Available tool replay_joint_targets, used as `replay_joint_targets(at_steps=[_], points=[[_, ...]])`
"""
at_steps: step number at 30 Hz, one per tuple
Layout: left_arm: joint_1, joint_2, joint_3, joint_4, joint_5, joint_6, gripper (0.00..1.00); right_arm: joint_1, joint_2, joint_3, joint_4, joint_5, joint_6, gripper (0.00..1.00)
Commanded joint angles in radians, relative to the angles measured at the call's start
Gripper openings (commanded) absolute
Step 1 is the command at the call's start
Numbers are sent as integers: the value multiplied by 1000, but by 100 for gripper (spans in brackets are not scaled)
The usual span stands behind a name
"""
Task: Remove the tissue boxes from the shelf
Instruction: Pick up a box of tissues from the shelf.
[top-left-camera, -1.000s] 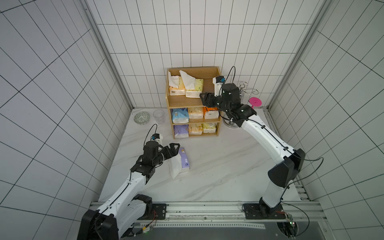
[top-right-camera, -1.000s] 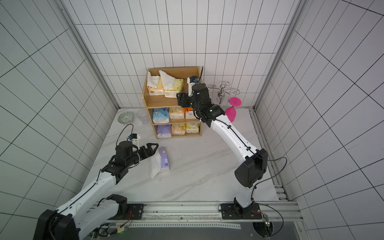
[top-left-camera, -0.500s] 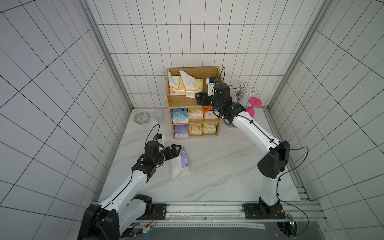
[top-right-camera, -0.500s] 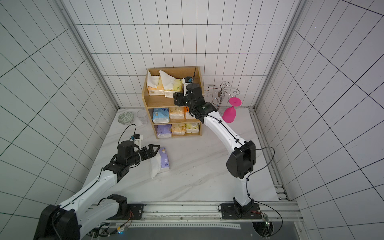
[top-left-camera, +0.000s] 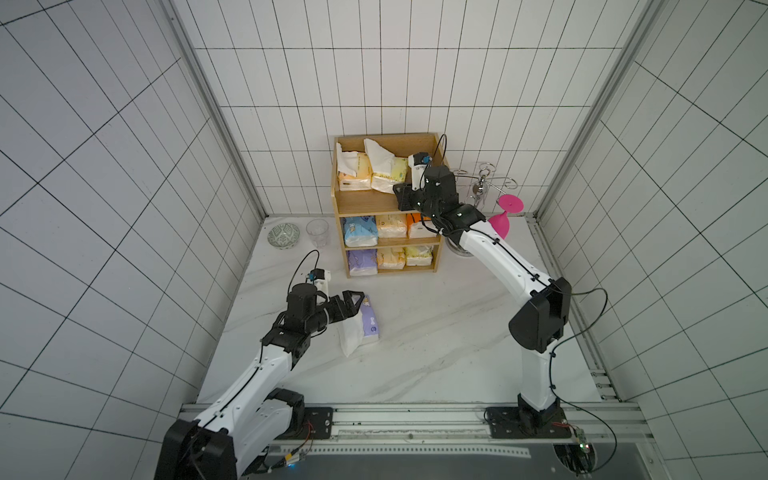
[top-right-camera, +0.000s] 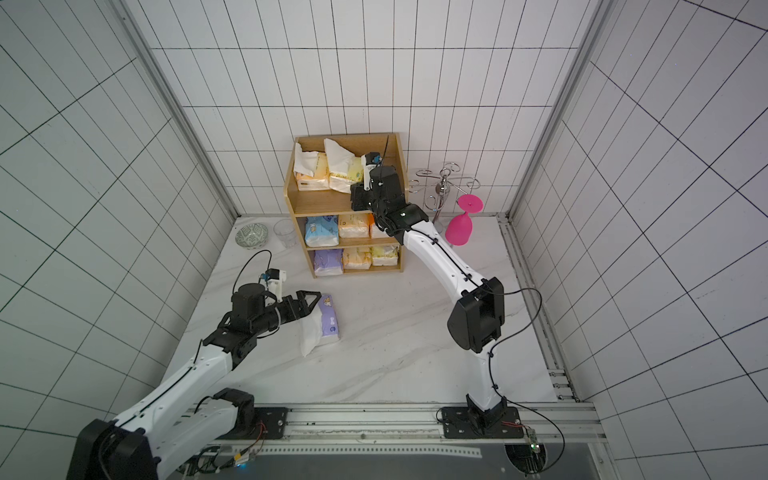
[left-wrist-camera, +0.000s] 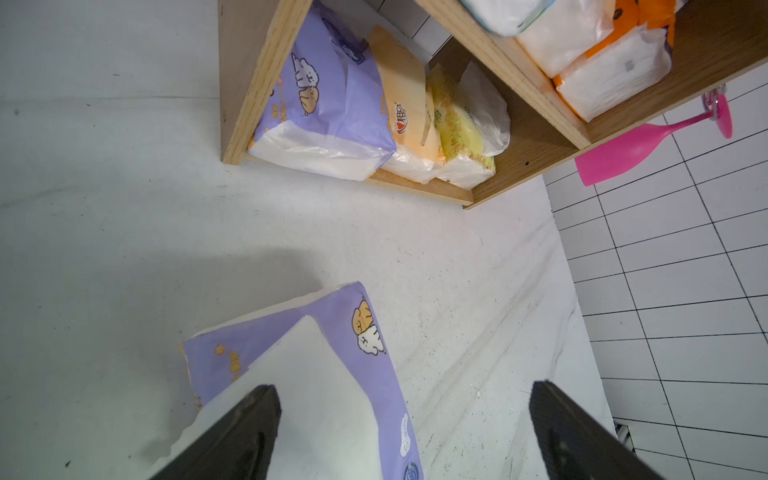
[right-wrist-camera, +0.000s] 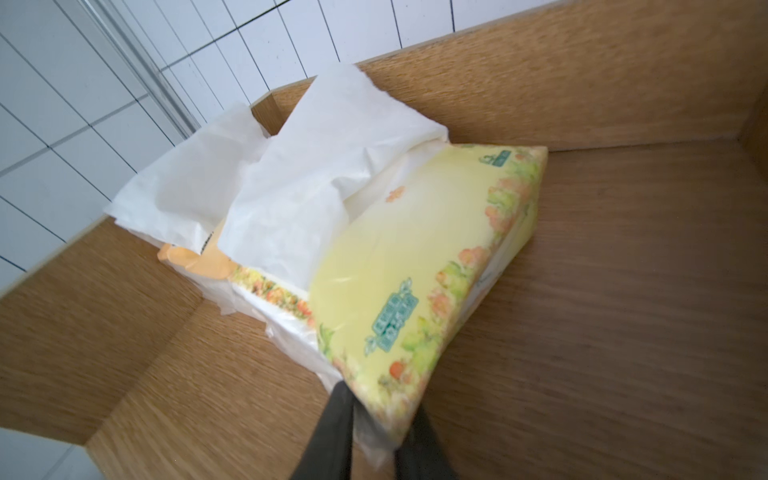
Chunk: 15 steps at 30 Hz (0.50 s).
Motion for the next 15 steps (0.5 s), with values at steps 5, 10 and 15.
replay_joint_targets(at_steps=[5,10,15], points=[[-3,-71,-7,-16,22,-35,98,-6,-100,-70,3,-15,-12,0],[-16,-134,0,-47,14,-69,98,-2,-246,-269,28,-26,-28,0],[-47,-201,11,-65,-11,-116,98,7,-421,-494,56,-72,-38,0]])
